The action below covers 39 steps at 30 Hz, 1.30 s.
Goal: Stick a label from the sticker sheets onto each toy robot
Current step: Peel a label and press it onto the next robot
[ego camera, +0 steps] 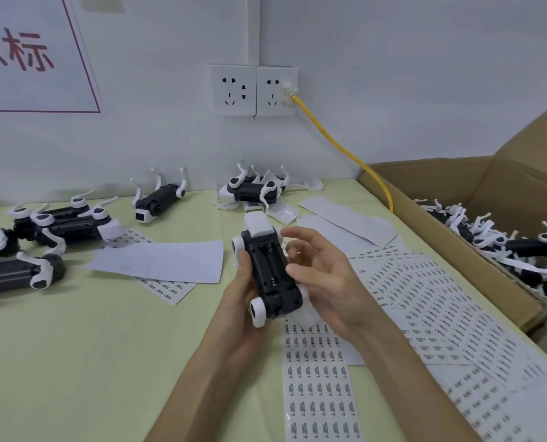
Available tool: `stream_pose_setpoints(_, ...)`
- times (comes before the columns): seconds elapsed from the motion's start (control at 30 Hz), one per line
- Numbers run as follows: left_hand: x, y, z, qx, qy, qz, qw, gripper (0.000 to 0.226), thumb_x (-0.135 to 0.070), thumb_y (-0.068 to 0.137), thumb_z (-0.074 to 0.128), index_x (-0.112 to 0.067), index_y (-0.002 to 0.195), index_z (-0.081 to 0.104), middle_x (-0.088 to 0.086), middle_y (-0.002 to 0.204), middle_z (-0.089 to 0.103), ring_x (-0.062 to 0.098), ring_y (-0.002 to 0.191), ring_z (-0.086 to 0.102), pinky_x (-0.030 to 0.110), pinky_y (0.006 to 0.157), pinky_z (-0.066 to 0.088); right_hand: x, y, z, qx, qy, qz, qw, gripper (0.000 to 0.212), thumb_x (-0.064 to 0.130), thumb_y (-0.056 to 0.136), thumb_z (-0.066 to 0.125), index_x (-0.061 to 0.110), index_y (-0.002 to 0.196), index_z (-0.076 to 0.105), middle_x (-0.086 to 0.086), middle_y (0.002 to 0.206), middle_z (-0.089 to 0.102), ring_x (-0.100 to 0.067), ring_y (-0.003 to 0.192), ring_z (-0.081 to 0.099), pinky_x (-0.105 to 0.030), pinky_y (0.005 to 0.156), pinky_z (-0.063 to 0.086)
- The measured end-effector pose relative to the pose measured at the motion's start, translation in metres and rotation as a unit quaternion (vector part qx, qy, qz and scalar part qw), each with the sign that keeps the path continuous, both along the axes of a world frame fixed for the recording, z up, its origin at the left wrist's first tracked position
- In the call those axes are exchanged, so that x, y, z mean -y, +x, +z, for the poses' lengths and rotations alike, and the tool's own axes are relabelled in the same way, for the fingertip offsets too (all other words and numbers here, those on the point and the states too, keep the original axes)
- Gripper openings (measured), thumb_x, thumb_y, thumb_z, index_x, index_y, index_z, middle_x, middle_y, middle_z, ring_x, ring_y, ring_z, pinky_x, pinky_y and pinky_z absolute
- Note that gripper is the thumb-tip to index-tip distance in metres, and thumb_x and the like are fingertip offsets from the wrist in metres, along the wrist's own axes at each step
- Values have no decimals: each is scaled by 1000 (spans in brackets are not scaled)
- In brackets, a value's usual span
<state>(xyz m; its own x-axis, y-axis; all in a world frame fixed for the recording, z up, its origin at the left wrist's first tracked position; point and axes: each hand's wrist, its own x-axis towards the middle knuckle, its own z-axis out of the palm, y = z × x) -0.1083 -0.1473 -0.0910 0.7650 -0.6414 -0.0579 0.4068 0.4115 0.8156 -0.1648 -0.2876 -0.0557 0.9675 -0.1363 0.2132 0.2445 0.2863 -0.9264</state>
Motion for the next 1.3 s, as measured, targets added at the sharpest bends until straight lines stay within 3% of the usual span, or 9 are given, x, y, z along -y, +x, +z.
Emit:
stream_pose_setpoints(0.4, 0, 0, 2, -84, -52, 2, 995, 68, -65, 94, 55, -10, 130, 72, 14, 122, 73, 22, 107, 74, 30, 83, 61, -2, 1, -2, -8, -61, -24, 998, 49, 1, 75, 72, 25, 117, 70, 3, 96, 58, -13, 91, 56, -29, 85, 51)
stream_pose_setpoints(0.53, 4, -5, 4, -42, -29, -2, 999, 76, -62, 84, 75, -8, 137, 65, 21, 139, 64, 34, 130, 62, 42, 99, 57, -5, 0, -2, -18, -118, -61, 991, 46, 9, 72, 79, 31, 112, 71, 4, 93, 55, -12, 90, 58, -27, 83, 52)
stream_pose_setpoints(0.67, 3, -2, -1, -36, -28, -5, 999, 54, -51, 93, 66, -12, 130, 71, 22, 138, 65, 36, 128, 64, 44, 99, 57, -9, 1, -4, -19, -141, -106, 984, 41, 15, 75, 80, 27, 113, 70, 8, 88, 55, -9, 85, 59, -23, 79, 53)
stream_pose_setpoints(0.83, -2, 6, 6, -170, -142, 48, 974, 76, -39, 78, 80, -17, 146, 57, 11, 133, 71, 26, 118, 71, 43, 93, 61, -4, 3, -4, -23, -140, -125, 982, 30, 14, 85, 71, 23, 114, 71, 7, 91, 66, -11, 90, 64, -27, 86, 55)
stream_pose_setpoints(0.9, -8, 14, 10, -196, -174, 83, 962, 68, -39, 76, 76, -10, 137, 63, 6, 126, 74, 20, 108, 74, 39, 84, 64, 3, 5, -7, -49, -188, -208, 959, 21, 12, 91, 70, 25, 106, 74, 9, 87, 69, -8, 87, 65, -27, 85, 53)
stream_pose_setpoints(1.0, -15, 23, 10, -220, -186, 110, 951, 54, -40, 77, 75, -9, 122, 72, 5, 118, 76, 20, 100, 76, 35, 79, 65, 15, 6, -16, -139, -355, -302, 874, 12, 27, 92, 71, 32, 103, 71, 10, 91, 64, -8, 88, 60, -29, 83, 48)
stream_pose_setpoints(1.13, -17, 24, 9, -246, -192, 101, 945, 43, -39, 76, 79, -6, 104, 80, 7, 108, 77, 23, 93, 77, 34, 67, 63, 18, 6, -30, -288, -571, -264, 722, 56, 66, 85, 62, 34, 131, 55, 7, 120, 50, -17, 120, 44, -39, 104, 29)
stream_pose_setpoints(1.23, -18, 24, 10, -249, -178, 102, 946, 82, -37, 67, 87, -11, 141, 63, 5, 127, 73, 22, 115, 71, 31, 104, 53, 16, 9, -34, -302, -594, -254, 701, 66, 66, 80, 66, 34, 135, 51, 6, 124, 45, -19, 122, 40, -37, 102, 25)
stream_pose_setpoints(1.3, -19, 24, 10, -262, -194, 84, 942, 97, -34, 59, 94, -18, 148, 58, 5, 136, 69, 23, 125, 64, 24, 108, 49, 17, 10, -32, -304, -566, -252, 724, 63, 57, 77, 73, 35, 132, 51, 9, 122, 46, -17, 122, 41, -36, 102, 25)
